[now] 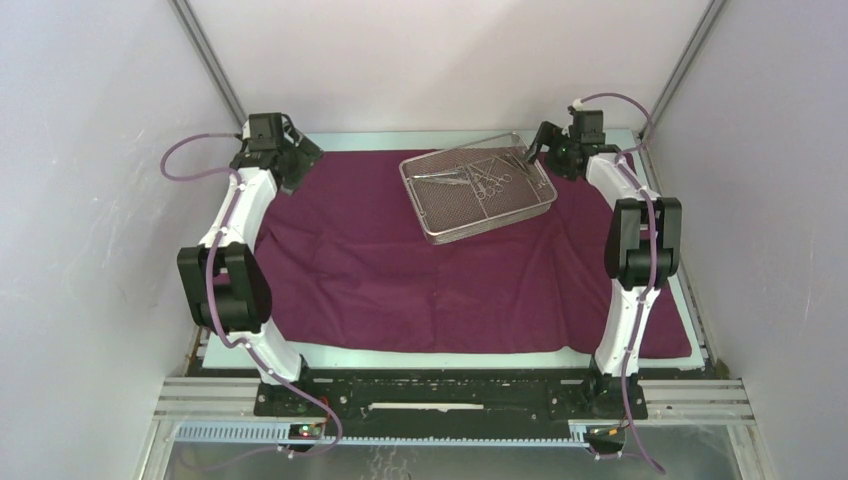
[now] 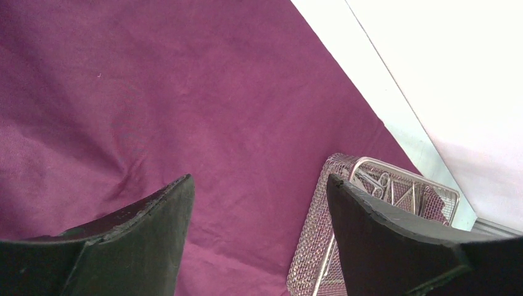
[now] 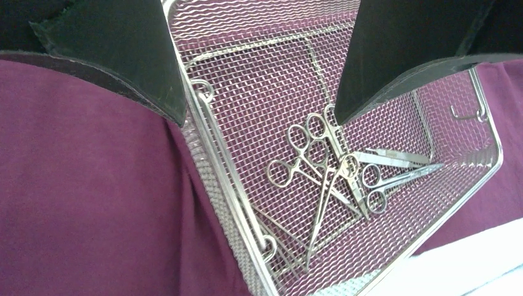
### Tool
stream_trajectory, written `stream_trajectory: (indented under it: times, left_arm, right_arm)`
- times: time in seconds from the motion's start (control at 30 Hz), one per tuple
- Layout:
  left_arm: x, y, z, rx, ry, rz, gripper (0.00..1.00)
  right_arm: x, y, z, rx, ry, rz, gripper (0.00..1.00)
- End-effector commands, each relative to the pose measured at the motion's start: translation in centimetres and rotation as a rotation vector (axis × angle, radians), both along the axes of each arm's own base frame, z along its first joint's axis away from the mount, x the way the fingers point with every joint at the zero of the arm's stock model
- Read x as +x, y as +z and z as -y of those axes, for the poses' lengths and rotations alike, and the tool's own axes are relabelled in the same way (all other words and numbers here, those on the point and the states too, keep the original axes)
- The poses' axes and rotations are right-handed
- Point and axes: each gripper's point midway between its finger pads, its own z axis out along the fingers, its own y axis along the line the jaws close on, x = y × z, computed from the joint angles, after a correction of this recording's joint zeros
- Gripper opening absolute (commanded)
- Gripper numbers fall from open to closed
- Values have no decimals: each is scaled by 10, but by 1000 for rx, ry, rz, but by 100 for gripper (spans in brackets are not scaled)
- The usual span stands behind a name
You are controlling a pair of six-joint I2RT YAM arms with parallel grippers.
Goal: Open and lay out the surgical kit
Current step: Move the container from the surgical kit.
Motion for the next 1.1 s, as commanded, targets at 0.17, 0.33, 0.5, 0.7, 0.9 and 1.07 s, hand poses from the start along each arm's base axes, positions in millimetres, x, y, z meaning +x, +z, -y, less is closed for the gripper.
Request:
stream_trajectory:
  times: [0.17,0.33,0.5,0.7,0.9,1.07]
  left_arm:
    - [-4,19,9,16,-41,53,83]
    - [-4,21,9,15,-40,56,83]
    - [-4,22,9,16,-40,55,83]
    - [-8,24,9,10,-36,50,83]
    - [-17,27,9,8,-33,51,83]
    - [-28,34,13,9,-39,58,83]
  right_arm:
    - [-8,-10,-51,49,80,-45,100]
    - [-21,-8,-87,67,119,-57,100]
    - [-36,-3,-134,129,147,-65,99]
    - [-42,0,-163,64,210,-51,99]
    - [-4,34,-85,18,112,33,99]
    - [12,42,-4,-46,8,46,97]
